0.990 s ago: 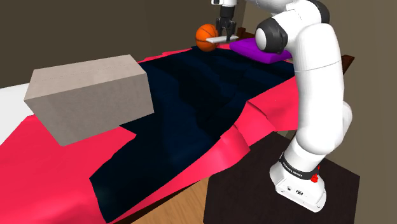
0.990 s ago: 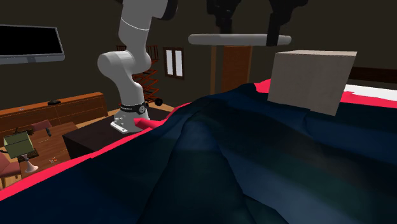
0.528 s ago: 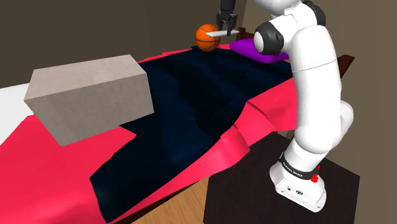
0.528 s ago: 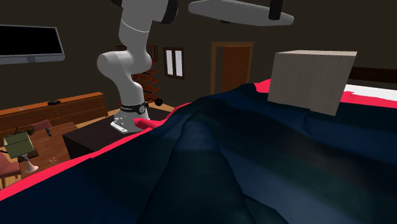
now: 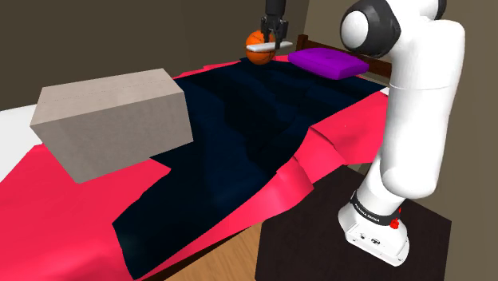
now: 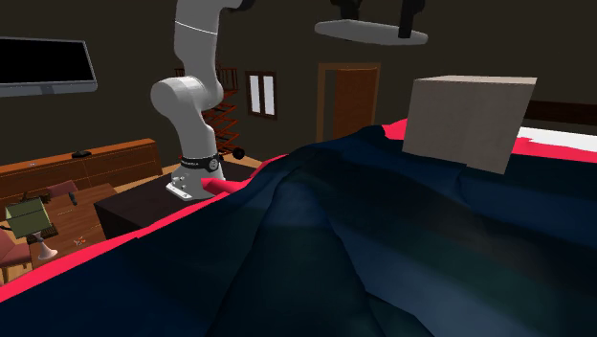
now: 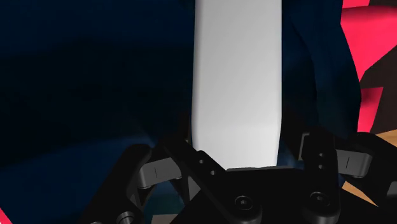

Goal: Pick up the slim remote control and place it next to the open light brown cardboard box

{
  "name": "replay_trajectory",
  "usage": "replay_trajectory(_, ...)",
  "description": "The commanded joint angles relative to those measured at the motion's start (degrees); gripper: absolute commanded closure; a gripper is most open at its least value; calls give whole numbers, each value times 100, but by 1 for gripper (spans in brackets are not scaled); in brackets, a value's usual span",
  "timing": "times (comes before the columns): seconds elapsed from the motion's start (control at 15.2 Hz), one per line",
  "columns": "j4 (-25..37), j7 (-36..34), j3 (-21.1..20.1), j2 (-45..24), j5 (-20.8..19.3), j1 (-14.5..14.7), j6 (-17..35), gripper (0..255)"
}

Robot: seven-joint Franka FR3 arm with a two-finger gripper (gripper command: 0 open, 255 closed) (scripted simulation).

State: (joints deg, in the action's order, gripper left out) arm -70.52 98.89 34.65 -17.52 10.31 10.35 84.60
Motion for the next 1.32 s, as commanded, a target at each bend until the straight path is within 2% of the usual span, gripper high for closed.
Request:
replay_trajectory(0.0,-403,-313,-55,330,-199,335,135,255)
replay_trajectory(0.26,-1040,-943,-249,877,-522,860,330,255)
replay_trajectory(0.59,-1592,-1733,-566,1379,-800,1371,472,255)
replay_trajectory(1.25,-2069,-3207,-1283,1816,-997,2135,577,255)
